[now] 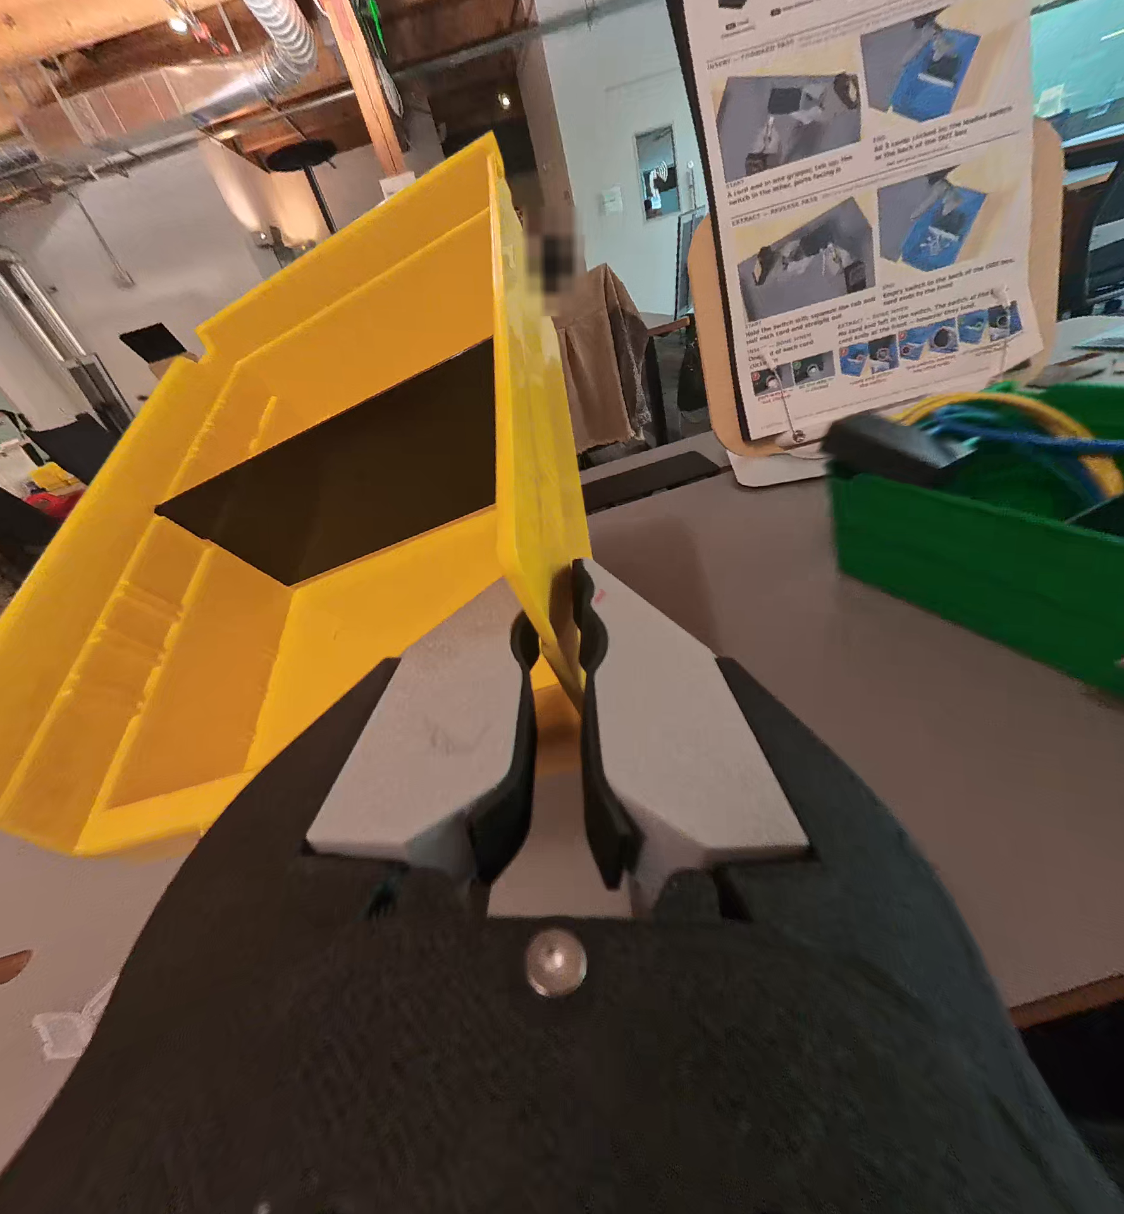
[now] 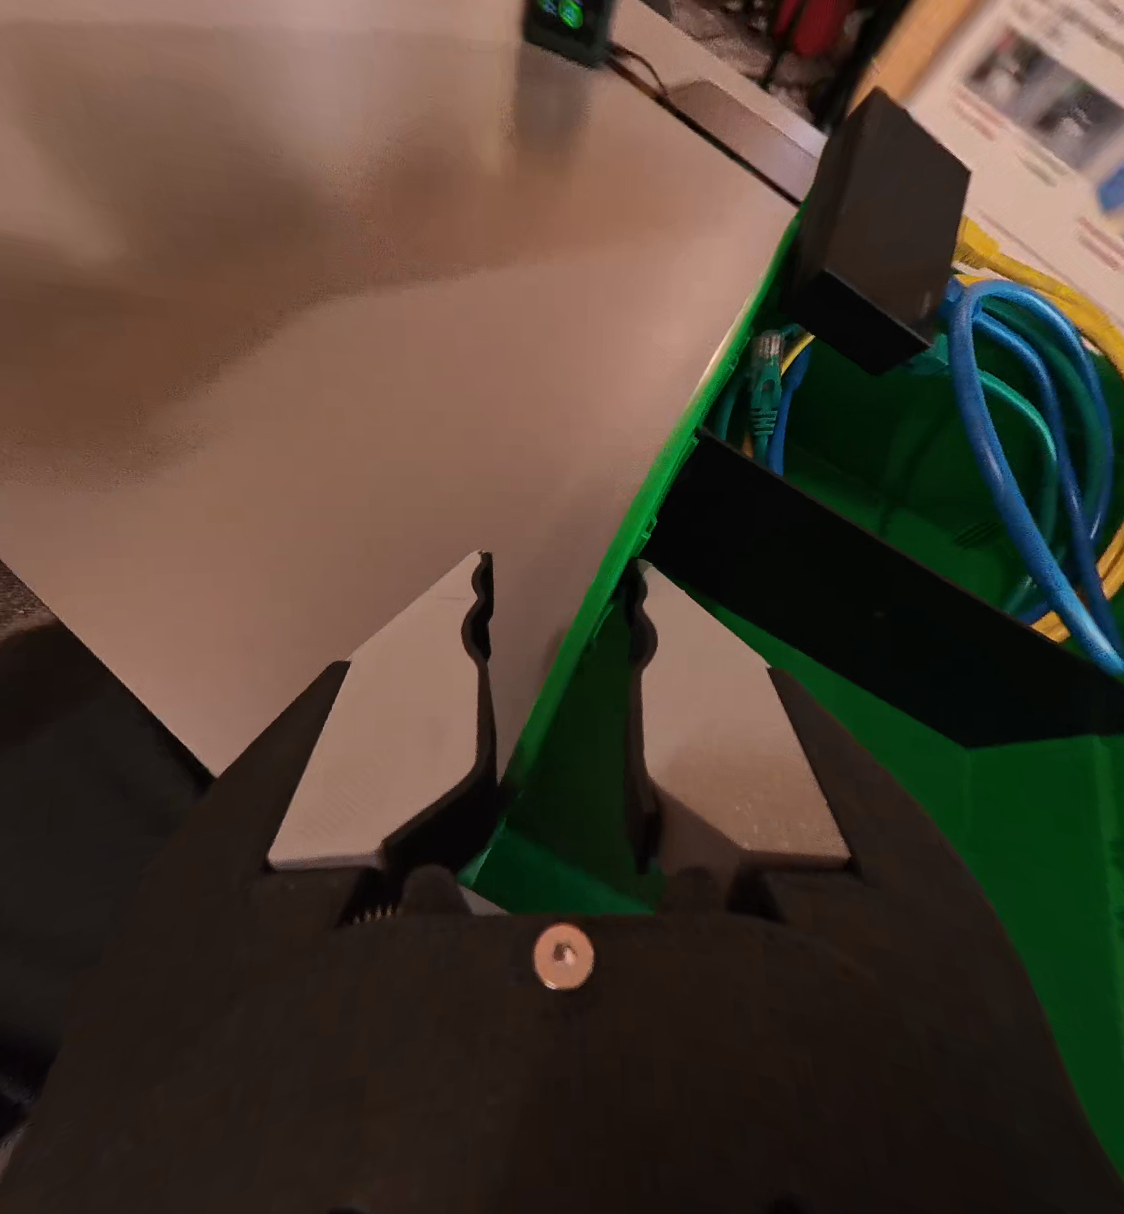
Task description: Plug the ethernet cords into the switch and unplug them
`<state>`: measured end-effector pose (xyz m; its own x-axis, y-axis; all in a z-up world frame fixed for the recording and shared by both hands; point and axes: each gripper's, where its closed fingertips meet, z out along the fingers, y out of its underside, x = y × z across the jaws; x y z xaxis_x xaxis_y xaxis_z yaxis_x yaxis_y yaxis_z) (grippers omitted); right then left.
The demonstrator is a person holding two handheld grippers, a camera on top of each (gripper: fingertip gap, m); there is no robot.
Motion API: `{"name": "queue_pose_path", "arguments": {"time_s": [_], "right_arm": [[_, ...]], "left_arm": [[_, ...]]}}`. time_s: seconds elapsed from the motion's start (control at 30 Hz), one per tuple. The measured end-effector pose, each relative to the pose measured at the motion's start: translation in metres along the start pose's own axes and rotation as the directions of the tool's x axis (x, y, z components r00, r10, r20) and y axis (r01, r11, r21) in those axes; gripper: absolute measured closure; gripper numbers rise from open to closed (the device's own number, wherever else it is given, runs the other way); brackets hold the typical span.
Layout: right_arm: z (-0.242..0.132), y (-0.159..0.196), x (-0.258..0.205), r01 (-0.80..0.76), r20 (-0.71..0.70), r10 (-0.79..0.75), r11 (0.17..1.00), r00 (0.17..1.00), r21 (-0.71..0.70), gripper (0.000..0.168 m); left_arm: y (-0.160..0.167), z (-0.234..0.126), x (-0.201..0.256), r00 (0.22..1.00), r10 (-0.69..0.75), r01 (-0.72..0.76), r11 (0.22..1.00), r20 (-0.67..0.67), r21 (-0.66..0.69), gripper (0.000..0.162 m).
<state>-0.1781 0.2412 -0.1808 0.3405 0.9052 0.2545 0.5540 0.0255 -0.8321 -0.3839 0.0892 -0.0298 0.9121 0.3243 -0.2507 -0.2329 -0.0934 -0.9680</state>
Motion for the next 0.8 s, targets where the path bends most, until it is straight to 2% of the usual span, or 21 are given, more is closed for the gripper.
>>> {"name": "queue_pose_path", "arguments": {"time_s": [0.1, 0.13, 0.17, 0.23, 0.27, 0.33, 0.43, 0.57, 0.73, 0.8], "right_arm": [[0.042, -0.058, -0.049, -0.14, 0.039, 0.137, 0.985, 0.99, 0.101, 0.134], [0.05, -0.084, -0.06, -0.152, 0.018, 0.152, 0.973, 0.988, 0.173, 0.141], [0.052, -0.109, -0.074, -0.131, 0.003, 0.134, 0.962, 0.991, 0.239, 0.142], [0.046, -0.144, -0.117, -0.039, 0.058, 0.023, 0.955, 0.998, 0.295, 0.139], [0.038, -0.153, -0.134, 0.012, 0.08, -0.039, 0.95, 0.996, 0.313, 0.13], [0.016, -0.162, -0.144, 0.081, 0.089, -0.121, 0.927, 0.989, 0.365, 0.127], [-0.013, -0.151, -0.124, 0.07, 0.128, -0.134, 0.907, 0.983, 0.415, 0.127], [-0.039, -0.103, -0.06, 0.075, 0.134, -0.133, 0.927, 0.982, 0.367, 0.12], [-0.086, -0.042, 0.048, -0.004, 0.079, -0.019, 0.961, 0.997, 0.277, 0.123], [-0.11, -0.031, 0.086, -0.04, 0.061, 0.025, 0.966, 0.998, 0.256, 0.116]], "left_arm": [[0.001, 0.0, -0.002, 1.0, -0.002, 0.002, 1.0, 0.017, 0.007, 0.158], [0.002, 0.0, -0.003, 1.0, 0.001, -0.001, 1.0, 0.024, 0.007, 0.158], [0.002, 0.0, -0.005, 0.999, 0.005, -0.005, 1.0, 0.032, 0.009, 0.157], [0.004, -0.001, -0.009, 0.999, 0.008, -0.008, 1.0, 0.044, 0.014, 0.157], [0.004, -0.002, -0.012, 0.999, 0.008, -0.009, 1.0, 0.052, 0.017, 0.157], [0.005, -0.005, -0.018, 0.997, 0.011, -0.012, 1.0, 0.07, 0.017, 0.157], [0.003, -0.007, -0.024, 0.995, 0.014, -0.017, 0.999, 0.094, 0.028, 0.157], [-0.01, -0.011, -0.008, 0.997, 0.039, -0.044, 0.997, 0.073, 0.059, 0.158], [-0.052, -0.02, 0.07, 0.986, 0.153, -0.142, 0.98, -0.07, 0.14, 0.157], [-0.069, -0.024, 0.117, 0.965, 0.213, -0.183, 0.965, -0.152, 0.188, 0.157]]}}
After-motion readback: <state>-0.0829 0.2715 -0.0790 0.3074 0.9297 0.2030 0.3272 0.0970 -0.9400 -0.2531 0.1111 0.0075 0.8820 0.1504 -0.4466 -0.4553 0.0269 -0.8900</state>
